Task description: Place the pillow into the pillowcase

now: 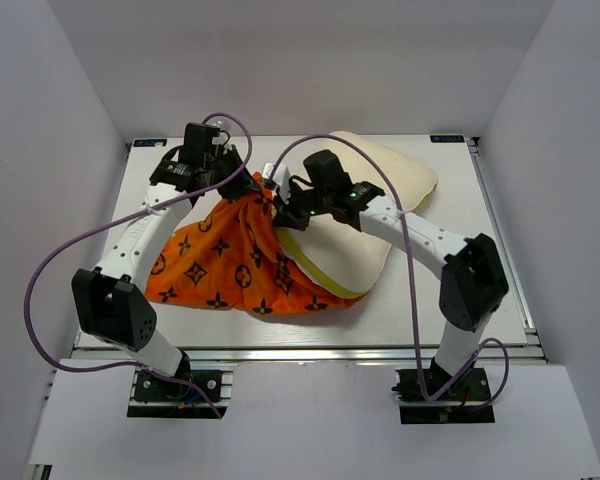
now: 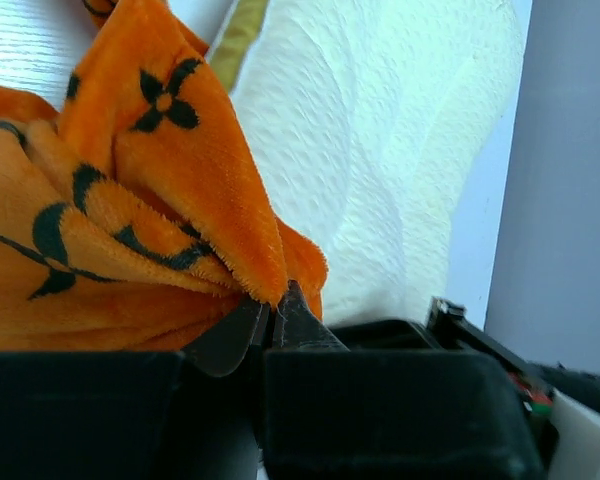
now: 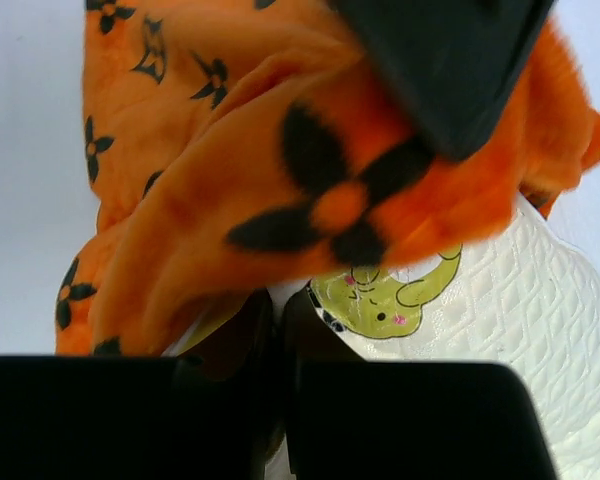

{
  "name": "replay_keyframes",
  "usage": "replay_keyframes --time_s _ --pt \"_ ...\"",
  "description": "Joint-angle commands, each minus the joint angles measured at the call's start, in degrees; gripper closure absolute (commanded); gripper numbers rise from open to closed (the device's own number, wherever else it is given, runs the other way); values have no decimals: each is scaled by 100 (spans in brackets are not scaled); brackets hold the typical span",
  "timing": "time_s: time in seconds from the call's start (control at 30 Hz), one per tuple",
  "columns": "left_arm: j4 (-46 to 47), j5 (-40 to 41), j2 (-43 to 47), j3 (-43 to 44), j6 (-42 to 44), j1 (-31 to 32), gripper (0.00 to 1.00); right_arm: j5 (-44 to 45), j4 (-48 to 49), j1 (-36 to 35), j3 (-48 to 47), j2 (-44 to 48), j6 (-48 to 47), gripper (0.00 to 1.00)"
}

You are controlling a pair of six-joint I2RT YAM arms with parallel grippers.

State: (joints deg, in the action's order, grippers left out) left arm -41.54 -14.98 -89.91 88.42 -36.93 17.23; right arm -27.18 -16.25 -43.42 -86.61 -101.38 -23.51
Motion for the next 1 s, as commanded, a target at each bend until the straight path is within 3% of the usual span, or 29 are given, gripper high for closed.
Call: replay_keyframes --time_s 0.0,0.2,0.37,0.47,0.57,0.6,0.67,0.77,0.97 --pt "199 -426 79 149 -51 -10 97 -165 693 78 -795 -486 144 100" --pt "-65 -558 96 158 36 -10 97 -226 1079 343 -1876 -1480 522 100" --pt "-38 -629 -61 341 19 -18 97 18 2412 509 -1456 -1709 821 100" --pt "-47 -559 -325 587 1 -53 88 -137 2662 641 -1394 -1893 1049 100" --pt "23 -506 -650 720 -34 -124 67 -593 2610 764 -1385 -1973 1164 69" --pt "93 -497 -720 729 -86 -159 55 -735 2557 800 -1359 -1947 1164 56" --pt "102 -444 -887 912 -104 -229 46 -1156 2417 957 -1210 -1737 1077 45" --pt "-187 -112 -1037 1343 -43 -387 34 -1631 2329 1335 -692 -1131 945 37" --pt "-1189 566 -994 2504 282 -581 29 -2246 889 2126 -42 214 -309 33"
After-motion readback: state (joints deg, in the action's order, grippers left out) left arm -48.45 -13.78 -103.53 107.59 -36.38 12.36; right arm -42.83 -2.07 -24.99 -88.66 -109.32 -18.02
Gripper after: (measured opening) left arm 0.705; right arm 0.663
